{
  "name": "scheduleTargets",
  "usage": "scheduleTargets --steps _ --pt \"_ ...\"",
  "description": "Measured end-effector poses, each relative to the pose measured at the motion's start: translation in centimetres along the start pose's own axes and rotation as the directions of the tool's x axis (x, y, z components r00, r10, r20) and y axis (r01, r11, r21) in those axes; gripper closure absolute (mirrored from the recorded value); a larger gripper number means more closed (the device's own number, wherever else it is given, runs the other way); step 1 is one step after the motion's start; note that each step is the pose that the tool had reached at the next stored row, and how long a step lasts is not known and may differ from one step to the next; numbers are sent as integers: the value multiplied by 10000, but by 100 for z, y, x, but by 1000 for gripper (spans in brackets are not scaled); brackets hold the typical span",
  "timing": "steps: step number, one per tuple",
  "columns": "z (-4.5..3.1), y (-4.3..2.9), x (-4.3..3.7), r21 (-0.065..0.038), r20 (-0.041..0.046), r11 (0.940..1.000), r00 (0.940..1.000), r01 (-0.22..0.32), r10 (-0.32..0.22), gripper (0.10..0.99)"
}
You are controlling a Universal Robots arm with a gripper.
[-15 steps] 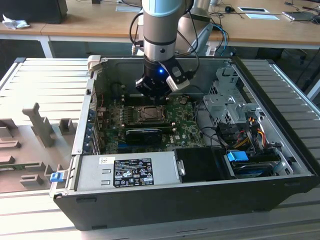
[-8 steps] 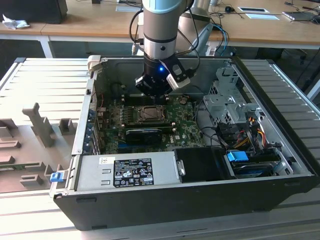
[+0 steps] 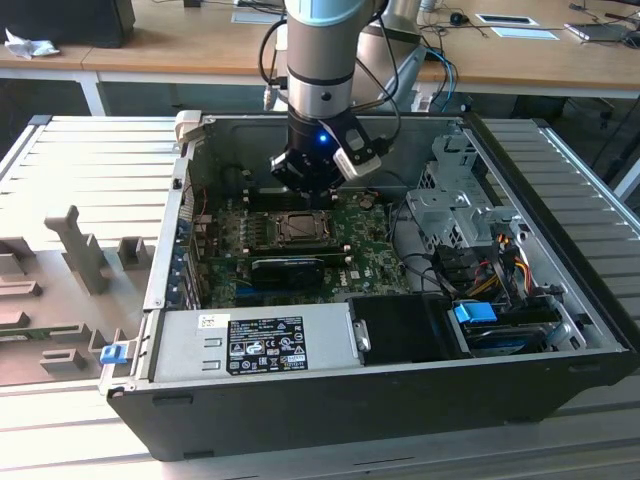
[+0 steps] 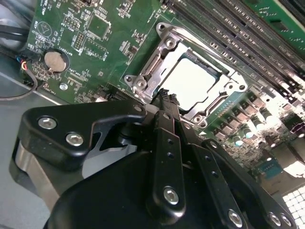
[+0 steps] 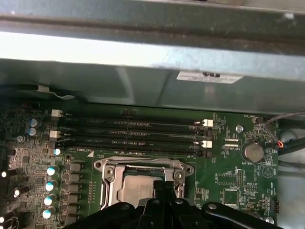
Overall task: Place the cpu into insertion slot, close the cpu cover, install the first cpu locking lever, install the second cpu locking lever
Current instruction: 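Install the second cpu locking lever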
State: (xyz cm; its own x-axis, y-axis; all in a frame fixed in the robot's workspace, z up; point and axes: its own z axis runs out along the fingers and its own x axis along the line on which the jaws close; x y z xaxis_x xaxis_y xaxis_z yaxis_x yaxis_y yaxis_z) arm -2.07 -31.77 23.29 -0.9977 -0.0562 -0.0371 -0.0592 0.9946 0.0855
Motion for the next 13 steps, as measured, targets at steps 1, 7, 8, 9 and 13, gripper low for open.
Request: scheduleTargets --steps 1,7,8,9,13 --pt "-1 -13 1 1 0 10000 10000 -6 6 980" --pt "-7 -88 5 0 3 10000 10000 -32 32 980" --pt "-11 -90 6 4 1 10000 10000 -33 33 980" --pt "-18 -90 5 4 -1 10000 10000 -33 33 980" --pt "-43 -106 5 1 -4 10000 10000 -34 34 980"
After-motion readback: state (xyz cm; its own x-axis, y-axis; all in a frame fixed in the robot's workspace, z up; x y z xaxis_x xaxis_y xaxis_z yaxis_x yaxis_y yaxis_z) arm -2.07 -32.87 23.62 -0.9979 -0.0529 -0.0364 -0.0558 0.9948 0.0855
